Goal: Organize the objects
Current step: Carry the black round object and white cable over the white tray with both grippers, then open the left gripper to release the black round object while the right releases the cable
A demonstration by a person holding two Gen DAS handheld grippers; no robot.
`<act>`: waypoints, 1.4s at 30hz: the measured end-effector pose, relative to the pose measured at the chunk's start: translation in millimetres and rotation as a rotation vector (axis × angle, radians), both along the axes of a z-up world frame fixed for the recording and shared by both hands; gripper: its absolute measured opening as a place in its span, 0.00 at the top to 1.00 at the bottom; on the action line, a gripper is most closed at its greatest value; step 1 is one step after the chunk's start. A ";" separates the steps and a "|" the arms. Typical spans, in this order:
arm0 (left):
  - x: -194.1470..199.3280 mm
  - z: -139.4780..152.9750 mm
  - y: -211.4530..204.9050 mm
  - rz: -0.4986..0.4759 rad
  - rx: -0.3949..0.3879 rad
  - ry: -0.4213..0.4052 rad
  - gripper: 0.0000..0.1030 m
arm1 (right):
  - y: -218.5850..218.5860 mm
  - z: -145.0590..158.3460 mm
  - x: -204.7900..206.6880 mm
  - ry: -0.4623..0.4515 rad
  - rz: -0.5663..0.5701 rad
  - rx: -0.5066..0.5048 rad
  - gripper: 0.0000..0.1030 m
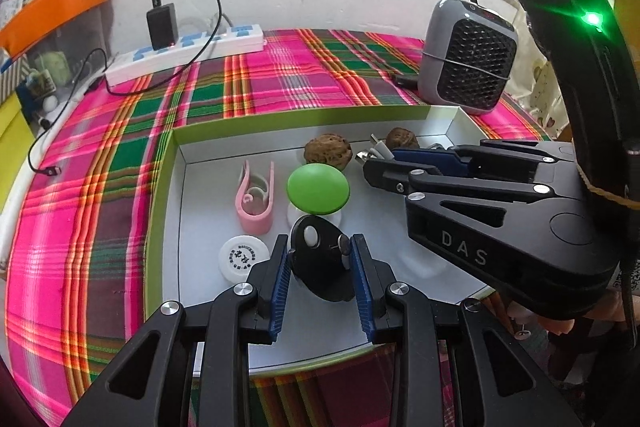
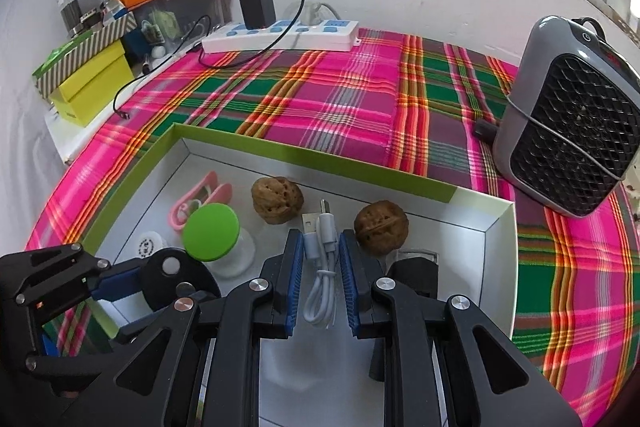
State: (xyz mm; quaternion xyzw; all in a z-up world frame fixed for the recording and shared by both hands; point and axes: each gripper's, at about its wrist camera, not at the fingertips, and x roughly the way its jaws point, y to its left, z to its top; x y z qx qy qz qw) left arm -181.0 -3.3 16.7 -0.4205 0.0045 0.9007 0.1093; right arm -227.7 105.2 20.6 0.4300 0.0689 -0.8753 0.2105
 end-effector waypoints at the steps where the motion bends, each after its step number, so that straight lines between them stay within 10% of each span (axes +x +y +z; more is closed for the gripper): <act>1: 0.0 -0.1 0.6 -0.001 -0.005 0.001 0.74 | -0.1 -0.6 -0.6 0.001 -0.001 0.005 0.81; 34: 1.5 -1.3 3.8 0.007 -0.049 0.009 0.72 | -7.0 -5.1 -0.6 -0.004 0.016 0.054 0.80; 42: 1.2 0.3 -0.6 0.017 -0.042 0.003 0.68 | -6.6 -1.7 1.6 0.003 0.014 0.043 0.62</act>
